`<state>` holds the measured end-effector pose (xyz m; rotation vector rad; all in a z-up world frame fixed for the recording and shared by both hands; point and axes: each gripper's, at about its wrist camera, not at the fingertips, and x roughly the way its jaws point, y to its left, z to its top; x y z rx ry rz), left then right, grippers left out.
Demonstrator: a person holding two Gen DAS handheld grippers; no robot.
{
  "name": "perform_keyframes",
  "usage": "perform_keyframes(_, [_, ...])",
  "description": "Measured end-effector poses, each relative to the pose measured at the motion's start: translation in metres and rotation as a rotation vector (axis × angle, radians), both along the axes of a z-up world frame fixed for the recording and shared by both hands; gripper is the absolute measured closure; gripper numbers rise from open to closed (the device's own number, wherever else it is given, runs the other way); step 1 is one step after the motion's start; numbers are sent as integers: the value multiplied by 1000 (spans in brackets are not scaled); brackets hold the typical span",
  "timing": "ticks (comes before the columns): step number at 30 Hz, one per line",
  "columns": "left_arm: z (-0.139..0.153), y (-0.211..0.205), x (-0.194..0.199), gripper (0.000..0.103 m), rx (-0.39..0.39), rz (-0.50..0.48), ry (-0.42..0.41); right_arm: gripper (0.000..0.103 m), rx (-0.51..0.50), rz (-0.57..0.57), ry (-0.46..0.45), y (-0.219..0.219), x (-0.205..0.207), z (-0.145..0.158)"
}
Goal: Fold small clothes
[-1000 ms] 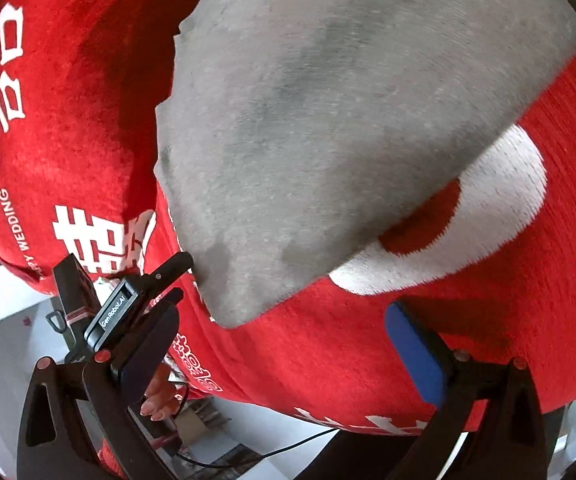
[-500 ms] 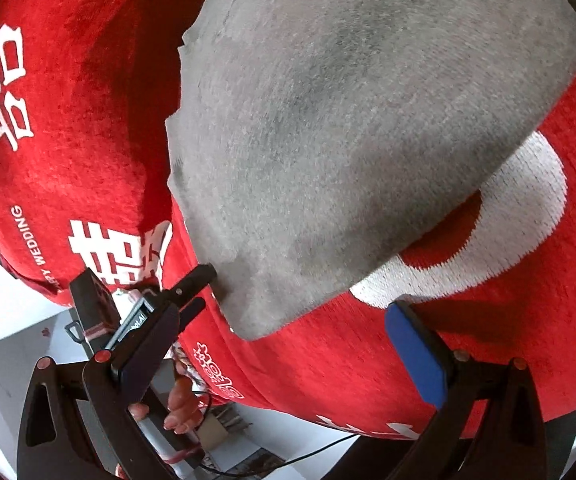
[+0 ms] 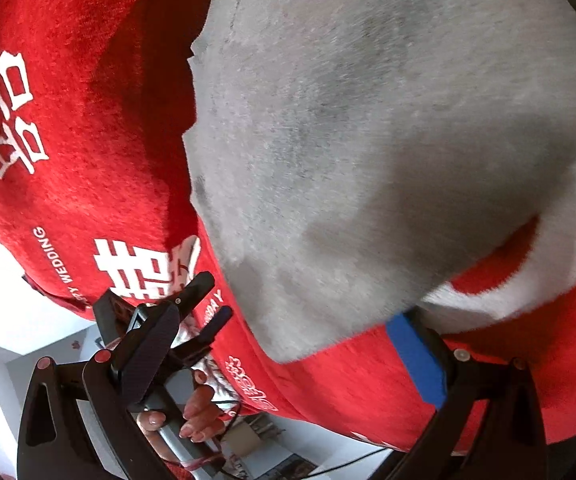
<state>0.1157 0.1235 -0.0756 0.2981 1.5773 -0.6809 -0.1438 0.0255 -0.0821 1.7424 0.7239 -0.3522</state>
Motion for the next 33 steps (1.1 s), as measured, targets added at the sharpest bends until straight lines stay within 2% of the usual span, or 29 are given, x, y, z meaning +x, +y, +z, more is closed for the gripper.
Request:
perform_keyframes(3, [2,11,22,0,-41,19,36,0,14,-35,-33,1,7,-5])
perform_keyframes(7, [-3,15,32,0,-111,64,128,1,58,-108,-73,3,11,-11])
perform_keyframes(9, [-7,16,36,0,-149,99,195,9,113,-154,-110,5,11,-17])
perform_keyframes(10, [-6,16,35,0,-165,107,218,31,138,-168,-128,5,11,-20])
perform_keyframes(11, [-6,16,35,0,-183,113,238,61,162,-176,-130,6,12,-23])
perform_keyframes(12, [-7,16,36,0,-199,114,252,73,175,-169,-117,6,13,-25])
perform_keyframes(13, [-5,14,34,0,-212,112,263,89,175,-160,-109,5,14,-26])
perform_keyframes(14, [-3,9,30,0,-219,108,267,93,165,-151,-117,3,14,-25])
perform_keyframes(21, [-5,-12,26,0,-256,56,325,94,99,-98,-264,-17,20,15])
perform_keyframes(26, [-10,-36,27,0,-302,43,394,94,62,-56,-317,-30,22,40])
perform_keyframes(30, [-5,-64,25,0,-375,32,435,94,50,6,-286,-25,23,41])
perform_keyframes(33, [2,-86,16,0,-383,-23,410,94,53,81,-174,-17,22,29])
